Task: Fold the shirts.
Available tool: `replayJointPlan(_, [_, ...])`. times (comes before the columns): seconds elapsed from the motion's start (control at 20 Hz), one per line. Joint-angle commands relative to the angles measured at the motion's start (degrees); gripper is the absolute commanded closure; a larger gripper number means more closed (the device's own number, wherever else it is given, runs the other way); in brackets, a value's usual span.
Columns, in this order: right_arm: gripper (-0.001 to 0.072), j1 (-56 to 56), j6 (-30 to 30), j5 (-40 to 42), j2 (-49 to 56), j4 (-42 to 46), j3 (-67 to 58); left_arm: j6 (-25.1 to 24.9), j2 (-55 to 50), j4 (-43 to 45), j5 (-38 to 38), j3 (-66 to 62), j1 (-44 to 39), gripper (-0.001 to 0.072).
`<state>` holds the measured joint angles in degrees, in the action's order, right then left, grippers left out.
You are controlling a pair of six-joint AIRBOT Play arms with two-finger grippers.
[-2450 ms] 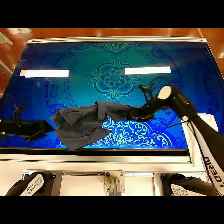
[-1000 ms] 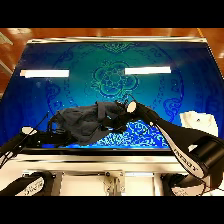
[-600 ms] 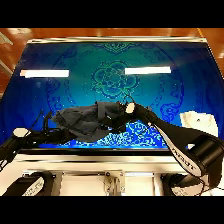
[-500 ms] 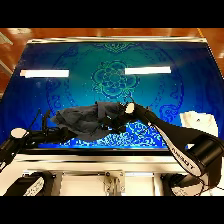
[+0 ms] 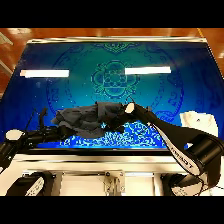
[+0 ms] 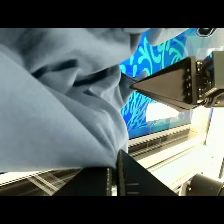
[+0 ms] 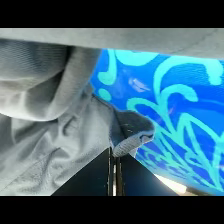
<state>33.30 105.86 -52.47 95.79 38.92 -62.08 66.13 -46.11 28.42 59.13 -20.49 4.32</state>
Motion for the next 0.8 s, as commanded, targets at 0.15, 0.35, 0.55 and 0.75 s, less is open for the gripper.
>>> replayJointPlan(0.15, [0.0661, -0.5, -13.2, 0.68, -8.04, -0.39, -0.52, -2.71, 3.5, -0.15, 0.02, -7.45, 0.07, 0.0669])
replayJointPlan(0.35, [0.0661, -5.07, -20.96, 1.84, -22.58, 2.95, -9.73, -2.62, 6.99, -0.17, 0.02, -29.86, 0.07, 0.0668])
replayJointPlan(0.55, [0.0661, -9.51, -16.22, 6.47, -34.75, 1.86, -27.89, -1.44, 7.3, -0.2, -3.67, -58.9, 0.07, 0.0669])
replayJointPlan(0.75, [0.0661, -10.1, -16.35, 6.45, -39.67, 3.65, -45.33, 4.59, 7.28, -0.2, -10.62, -76.11, 0.07, 0.0668])
